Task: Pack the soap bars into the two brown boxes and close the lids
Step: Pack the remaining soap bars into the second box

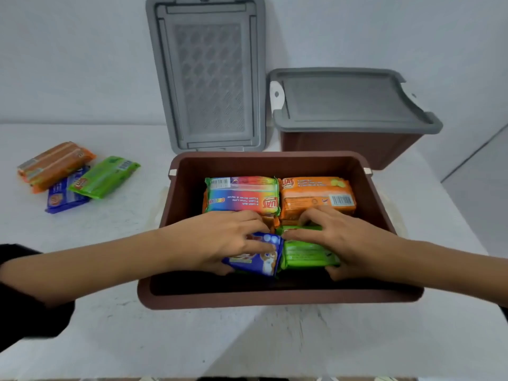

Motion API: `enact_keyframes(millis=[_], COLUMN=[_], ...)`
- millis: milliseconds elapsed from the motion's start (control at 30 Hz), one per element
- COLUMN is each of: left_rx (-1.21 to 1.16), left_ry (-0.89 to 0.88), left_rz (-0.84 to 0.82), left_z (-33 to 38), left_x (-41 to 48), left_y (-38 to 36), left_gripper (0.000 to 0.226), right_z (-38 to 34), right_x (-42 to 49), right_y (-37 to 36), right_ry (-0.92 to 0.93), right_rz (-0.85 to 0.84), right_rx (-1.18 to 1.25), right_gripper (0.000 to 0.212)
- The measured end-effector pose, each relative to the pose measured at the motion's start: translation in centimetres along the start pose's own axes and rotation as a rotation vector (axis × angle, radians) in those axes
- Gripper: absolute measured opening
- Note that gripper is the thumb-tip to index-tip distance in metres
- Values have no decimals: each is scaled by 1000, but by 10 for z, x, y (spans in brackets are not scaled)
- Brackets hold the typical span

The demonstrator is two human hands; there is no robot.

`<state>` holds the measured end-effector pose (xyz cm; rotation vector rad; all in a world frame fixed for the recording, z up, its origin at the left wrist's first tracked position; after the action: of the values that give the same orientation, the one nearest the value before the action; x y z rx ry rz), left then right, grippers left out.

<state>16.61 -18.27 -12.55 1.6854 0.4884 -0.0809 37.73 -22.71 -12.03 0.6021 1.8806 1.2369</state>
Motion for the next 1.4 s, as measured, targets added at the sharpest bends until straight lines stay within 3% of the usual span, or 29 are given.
enact_keyframes(millis=[100, 200, 300, 400, 500, 633, 767, 833, 900, 1000, 1067, 1133, 1267, 1400], left_rx=[44, 32, -31, -76, -49, 25, 64, 104, 163, 148, 134, 162, 47, -62], left_ry=[18, 33, 83, 106, 103, 100, 124, 143, 117, 108, 181, 310, 695, 1025], left_rz=[-205, -264, -264, -209, -154, -127, -159, -192, -94, 354, 530, 583, 598, 493], left_z=[2, 5, 3, 2, 2, 5, 7, 9, 7, -6, -23, -44, -91, -140], left_x=[3, 8, 10, 9, 8, 10, 10, 10, 6, -17, -41, -67, -126, -186], left_y=[-3, -5, -6, -8, -8, -8, -8, -2, 2, 15, 22, 33, 31, -2], left_gripper=[73, 79, 85, 86, 82, 79, 77, 74, 63, 45, 43, 37, 36, 25], right_z=[-2, -6, -8, -8, -4, 4, -1, -4, -4, -10, -13, -20, -41, -69], right_x=[0, 3, 5, 6, 4, 6, 7, 9, 9, 14, 28, 49, 98, 160], right_y=[-1, 1, -3, -3, -5, -14, -10, 3, 19, 48, 69, 89, 121, 138], right_ry=[29, 47, -18, -30, 48, 65, 56, 53, 41, 96, 118, 160, 219, 297], right_rz=[33, 94, -58, -63, 65, 166, 138, 114, 154, 319, 384, 403, 452, 437], right_rx=[-117, -147, -153, -148, -227, -255, -170, -52, -40, 40, 33, 18, 73, 93], right_gripper=[78, 81, 79, 79, 88, 86, 85, 73, 53, 32, 37, 38, 38, 41])
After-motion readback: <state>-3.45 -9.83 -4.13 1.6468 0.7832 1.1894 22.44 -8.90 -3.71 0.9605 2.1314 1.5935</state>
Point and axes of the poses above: each hand's wrist, its own x-axis towards the middle knuckle, its own y-axis out of the back of the hand, z = x × y, the point moved 1 cm from there along x, towards the middle knuckle, and after that the axes turned 9 degrees about x, right-handed, at the moved point
